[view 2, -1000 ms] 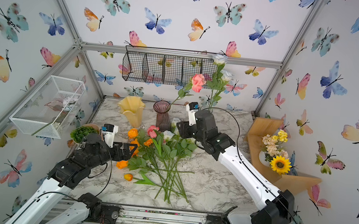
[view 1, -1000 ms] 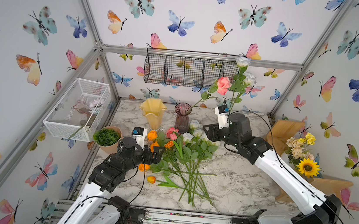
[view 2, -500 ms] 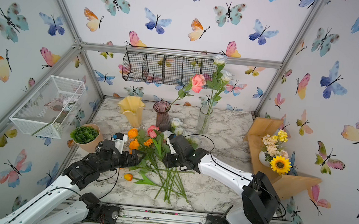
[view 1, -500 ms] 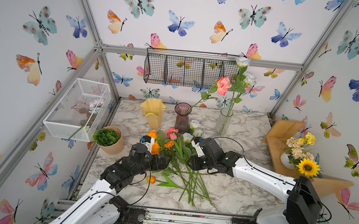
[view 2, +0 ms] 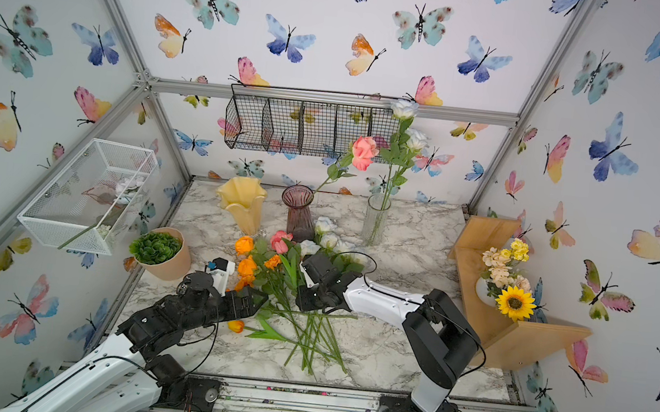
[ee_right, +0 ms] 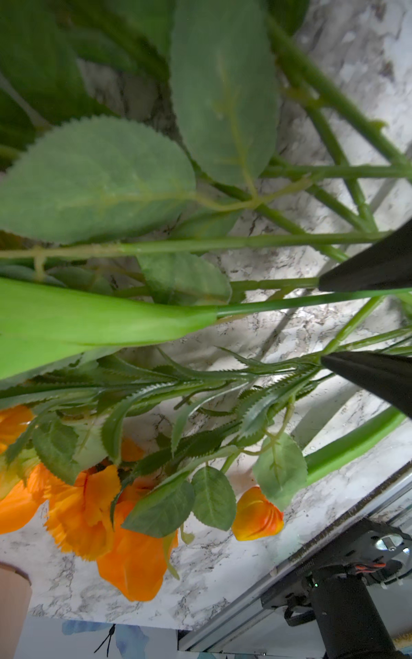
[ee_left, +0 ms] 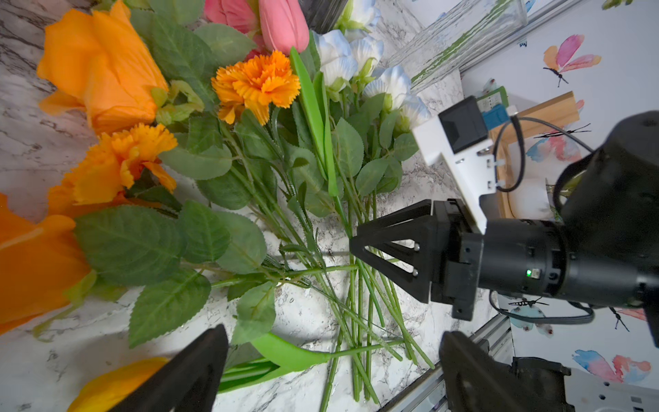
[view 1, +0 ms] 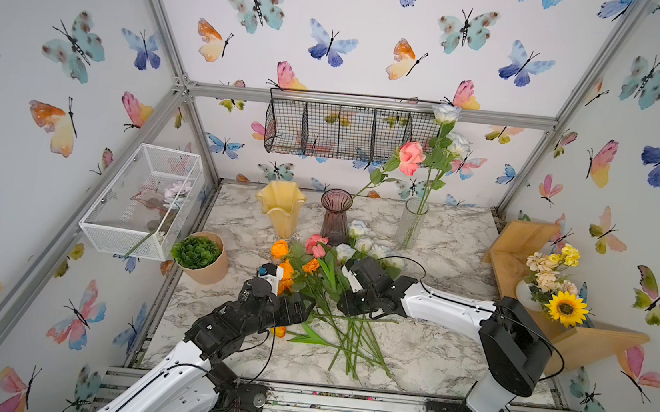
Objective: Arrange the flowers in different vases according to their colors
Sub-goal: Pick up the flower at the center of the board.
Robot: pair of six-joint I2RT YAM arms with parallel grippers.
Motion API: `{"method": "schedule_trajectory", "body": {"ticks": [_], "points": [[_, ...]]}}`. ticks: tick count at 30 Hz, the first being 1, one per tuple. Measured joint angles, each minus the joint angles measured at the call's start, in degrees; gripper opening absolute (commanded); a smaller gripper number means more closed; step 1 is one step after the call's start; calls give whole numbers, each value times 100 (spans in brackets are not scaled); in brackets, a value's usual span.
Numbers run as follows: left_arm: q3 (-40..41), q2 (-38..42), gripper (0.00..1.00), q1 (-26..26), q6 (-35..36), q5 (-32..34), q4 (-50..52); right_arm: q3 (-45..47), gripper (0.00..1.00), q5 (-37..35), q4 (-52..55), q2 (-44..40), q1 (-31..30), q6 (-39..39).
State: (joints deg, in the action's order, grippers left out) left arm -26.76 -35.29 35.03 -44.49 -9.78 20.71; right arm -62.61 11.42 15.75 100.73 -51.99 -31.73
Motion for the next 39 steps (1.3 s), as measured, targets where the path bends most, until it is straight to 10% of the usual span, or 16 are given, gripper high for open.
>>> {"method": "schedule_trajectory", "body": {"ticks": [39], "points": [[-382,634,99,35,306,437,669,-1213,2,-752,542,857,0,590]]}}
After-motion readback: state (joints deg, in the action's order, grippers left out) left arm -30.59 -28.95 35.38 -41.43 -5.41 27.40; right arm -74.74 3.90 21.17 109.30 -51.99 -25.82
